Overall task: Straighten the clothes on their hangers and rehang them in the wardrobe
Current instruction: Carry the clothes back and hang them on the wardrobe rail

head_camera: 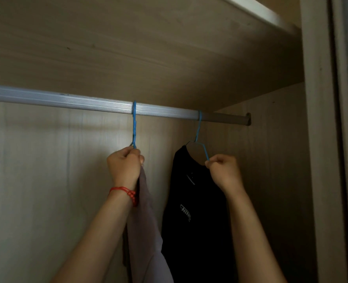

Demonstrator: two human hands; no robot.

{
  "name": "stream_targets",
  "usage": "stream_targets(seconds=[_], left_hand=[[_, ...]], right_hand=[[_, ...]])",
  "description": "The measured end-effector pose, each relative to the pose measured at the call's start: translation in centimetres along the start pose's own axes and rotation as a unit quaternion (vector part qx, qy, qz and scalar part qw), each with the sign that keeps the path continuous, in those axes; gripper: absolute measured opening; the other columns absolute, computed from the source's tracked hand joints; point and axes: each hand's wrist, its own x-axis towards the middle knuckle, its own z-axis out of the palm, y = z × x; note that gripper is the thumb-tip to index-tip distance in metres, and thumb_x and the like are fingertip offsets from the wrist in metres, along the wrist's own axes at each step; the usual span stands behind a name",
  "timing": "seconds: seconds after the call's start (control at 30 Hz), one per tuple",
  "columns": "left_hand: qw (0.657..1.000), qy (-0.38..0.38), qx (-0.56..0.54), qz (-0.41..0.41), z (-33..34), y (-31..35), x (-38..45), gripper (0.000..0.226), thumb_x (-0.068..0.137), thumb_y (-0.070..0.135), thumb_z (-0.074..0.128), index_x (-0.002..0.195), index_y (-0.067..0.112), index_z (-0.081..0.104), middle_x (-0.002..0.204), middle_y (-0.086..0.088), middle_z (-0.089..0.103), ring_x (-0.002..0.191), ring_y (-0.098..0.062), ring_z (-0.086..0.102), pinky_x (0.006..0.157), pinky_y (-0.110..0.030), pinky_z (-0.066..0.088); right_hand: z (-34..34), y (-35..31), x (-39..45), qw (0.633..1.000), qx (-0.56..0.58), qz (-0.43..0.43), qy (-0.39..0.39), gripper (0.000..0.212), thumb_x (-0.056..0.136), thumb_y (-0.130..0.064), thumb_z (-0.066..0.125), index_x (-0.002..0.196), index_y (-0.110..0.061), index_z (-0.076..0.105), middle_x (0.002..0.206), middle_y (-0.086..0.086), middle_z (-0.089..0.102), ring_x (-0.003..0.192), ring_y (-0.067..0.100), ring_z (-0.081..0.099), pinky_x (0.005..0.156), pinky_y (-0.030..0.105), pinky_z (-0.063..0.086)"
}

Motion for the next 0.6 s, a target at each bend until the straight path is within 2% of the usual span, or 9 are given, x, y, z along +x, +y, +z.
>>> stream_targets(seconds=[0.1,0.2,0.3,0.43,0.53,0.6], left_hand=[[1.0,-0.001,0.018,0.003,-1.2,0.8,0.0,0.032,0.083,-0.002,0.05,0.053,0.01,0.054,0.029,0.008,0.042,0.032,-0.005,0.038,0.045,-0.018,0.035],[0.999,-0.013,0.036,-0.006,-2.1,1.6,0.0,0.031,0.084,0.0,0.051,0.055,0.008,0.054,0.03,0.008,0.043,0.039,-0.011,0.038,0.048,-0.021,0.036],[0.999,-0.016,0.044,-0.015,-2.5,2.0,0.0,0.03,0.084,-0.001,0.05,0.055,0.007,0.053,0.029,0.007,0.042,0.042,-0.014,0.037,0.049,-0.023,0.034],[0.997,-0.016,0.068,-0.012,-2.6,2.2,-0.5,0.033,0.084,0.0,0.049,0.054,0.01,0.055,0.03,0.008,0.046,0.046,-0.016,0.041,0.052,-0.023,0.037],[0.995,-0.024,0.097,-0.005,-2.4,2.7,-1.1,0.033,0.086,0.001,0.049,0.054,0.008,0.055,0.03,0.007,0.048,0.049,-0.016,0.043,0.058,-0.024,0.042],[0.993,-0.029,0.11,-0.008,-2.4,2.9,-1.4,0.033,0.088,0.004,0.05,0.056,0.007,0.055,0.037,0.004,0.051,0.05,-0.015,0.044,0.059,-0.022,0.043]], right_hand=[[-0.4,-0.1,0.0,1.0,-0.009,0.003,-0.007,0.035,0.086,-0.001,0.055,0.056,-0.018,0.05,0.059,-0.001,0.05,0.061,0.013,0.047,0.053,0.018,0.034],[-0.6,-0.1,-0.3,1.0,-0.018,-0.004,-0.002,0.031,0.086,-0.002,0.055,0.059,-0.015,0.055,0.061,0.0,0.052,0.074,0.017,0.051,0.054,0.02,0.035],[-0.5,-0.2,-0.8,1.0,-0.014,-0.013,0.001,0.014,0.088,-0.003,0.055,0.086,0.002,0.067,0.074,0.008,0.057,0.079,0.019,0.052,0.061,0.024,0.036],[-0.2,0.1,-1.4,1.0,0.0,-0.015,-0.009,0.012,0.091,-0.007,0.053,0.089,-0.007,0.065,0.066,0.0,0.055,0.073,0.017,0.052,0.059,0.024,0.037],[-0.3,-0.1,-2.2,1.0,-0.001,-0.018,-0.001,0.014,0.091,-0.009,0.053,0.095,-0.004,0.066,0.081,0.007,0.06,0.079,0.017,0.055,0.069,0.024,0.038],[-0.6,-0.4,-2.9,1.0,-0.017,-0.018,-0.001,0.016,0.091,-0.01,0.054,0.099,-0.005,0.066,0.089,0.008,0.062,0.088,0.02,0.058,0.075,0.026,0.041]])
